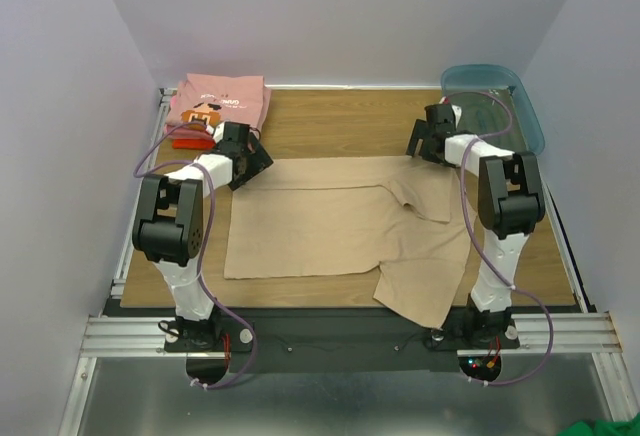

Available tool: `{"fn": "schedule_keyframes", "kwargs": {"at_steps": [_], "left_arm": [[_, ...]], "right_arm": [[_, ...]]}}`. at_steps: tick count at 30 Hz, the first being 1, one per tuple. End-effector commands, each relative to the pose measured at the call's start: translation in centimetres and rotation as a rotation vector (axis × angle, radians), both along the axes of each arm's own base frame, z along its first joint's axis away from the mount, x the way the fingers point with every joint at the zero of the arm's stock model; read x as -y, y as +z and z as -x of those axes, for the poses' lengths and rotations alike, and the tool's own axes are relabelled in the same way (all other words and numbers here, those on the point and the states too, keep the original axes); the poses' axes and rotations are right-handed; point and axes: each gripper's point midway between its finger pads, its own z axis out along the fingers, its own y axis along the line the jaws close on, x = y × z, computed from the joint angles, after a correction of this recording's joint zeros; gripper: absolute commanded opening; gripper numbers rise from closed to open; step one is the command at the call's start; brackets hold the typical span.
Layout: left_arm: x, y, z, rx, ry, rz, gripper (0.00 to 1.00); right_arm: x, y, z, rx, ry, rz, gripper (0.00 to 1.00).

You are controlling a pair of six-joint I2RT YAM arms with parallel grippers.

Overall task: Fold and stack the t-shirts
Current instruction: Fold the tshirt

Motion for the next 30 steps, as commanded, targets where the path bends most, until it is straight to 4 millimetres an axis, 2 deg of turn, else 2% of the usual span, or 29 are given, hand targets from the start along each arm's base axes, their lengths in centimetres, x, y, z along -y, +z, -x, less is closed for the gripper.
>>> {"fn": "schedule_keyframes", "kwargs": {"at_steps": [1,2,4,6,8,9,12,13,15,16,17,18,19,20,21,22,23,24,25,26,27,30], "left_arm": [[-1.0,-1.1,2.0,-0.077,0.025,-0.023,0.94],[-1.1,-1.3,2.1,-0.09,0.028,-0.029,0.94],[-1.1,-0.5,1.3,-0.065,0.026,-0.032,0.94],[-1.2,0.2,1.0,-0.067,0.03,-0.043,0.94],[-1.2,2.6,0.2,-0.023,0.032,-0.042,0.94],[-1.1,3.4,0.3,-0.006,0.028,-0.04,0.94],[-1.1,6.5,0.9,0.058,0.03,-0.041,0.94],[-1.0,6.9,1.6,0.062,0.03,-0.05,0.94],[-0.8,8.7,3.0,0.084,0.031,-0.056,0.95],[-0.8,8.3,4.2,0.068,0.043,-0.067,0.95],[-0.2,9.1,5.6,0.076,0.03,-0.067,0.94],[0.2,9.1,6.5,0.07,0.022,-0.069,0.94],[0.0,8.0,8.2,0.037,0.038,-0.079,0.95],[0.9,8.4,10.1,0.034,0.019,-0.078,0.95],[0.6,6.8,12.0,-0.007,0.045,-0.079,0.95],[0.7,6.3,13.3,-0.025,0.051,-0.072,0.95],[0.8,6.4,14.8,-0.031,0.051,-0.056,0.95],[1.4,5.7,16.1,-0.046,0.036,-0.047,0.95],[1.3,3.8,18.0,-0.089,0.058,-0.033,0.95],[1.6,3.1,19.1,-0.108,0.06,-0.018,0.94],[2.1,1.9,20.9,-0.141,0.046,0.006,0.94],[2.3,0.9,23.6,-0.182,0.071,0.024,0.94]], "right_arm": [[0.8,0.2,-2.5,0.026,0.082,0.06,1.0],[0.6,0.8,-3.1,0.041,0.097,0.06,1.0],[0.0,1.7,-3.5,0.057,0.139,0.05,1.0],[-0.5,3.3,-3.5,0.089,0.158,0.029,1.0],[-1.5,4.4,-3.1,0.107,0.202,-0.016,1.0],[-1.9,6.5,-3.0,0.146,0.225,-0.03,1.0],[-3.3,8.7,-1.8,0.182,0.28,-0.093,1.0],[-3.7,11.2,-1.4,0.231,0.292,-0.108,1.0],[-4.2,12.9,-0.4,0.263,0.296,-0.144,1.0],[-4.8,13.2,0.7,0.263,0.311,-0.17,1.0],[-4.8,15.1,1.7,0.302,0.305,-0.168,1.0],[-5.2,15.8,2.6,0.317,0.313,-0.172,1.0],[-5.4,14.6,4.2,0.289,0.297,-0.165,1.0],[-5.2,16.7,5.5,0.338,0.277,-0.163,1.0],[-5.7,16.8,6.6,0.342,0.262,-0.196,1.0],[-5.6,14.5,8.5,0.293,0.247,-0.216,1.0],[-5.6,15.9,9.9,0.335,0.24,-0.238,1.0],[-5.6,15.2,10.9,0.323,0.227,-0.255,1.0],[-5.9,15.0,11.8,0.325,0.214,-0.284,1.0],[-5.9,13.3,13.1,0.291,0.207,-0.297,1.0],[-6.0,13.9,13.8,0.312,0.205,-0.309,1.0],[-5.8,13.1,15.2,0.3,0.202,-0.315,1.0]]}}
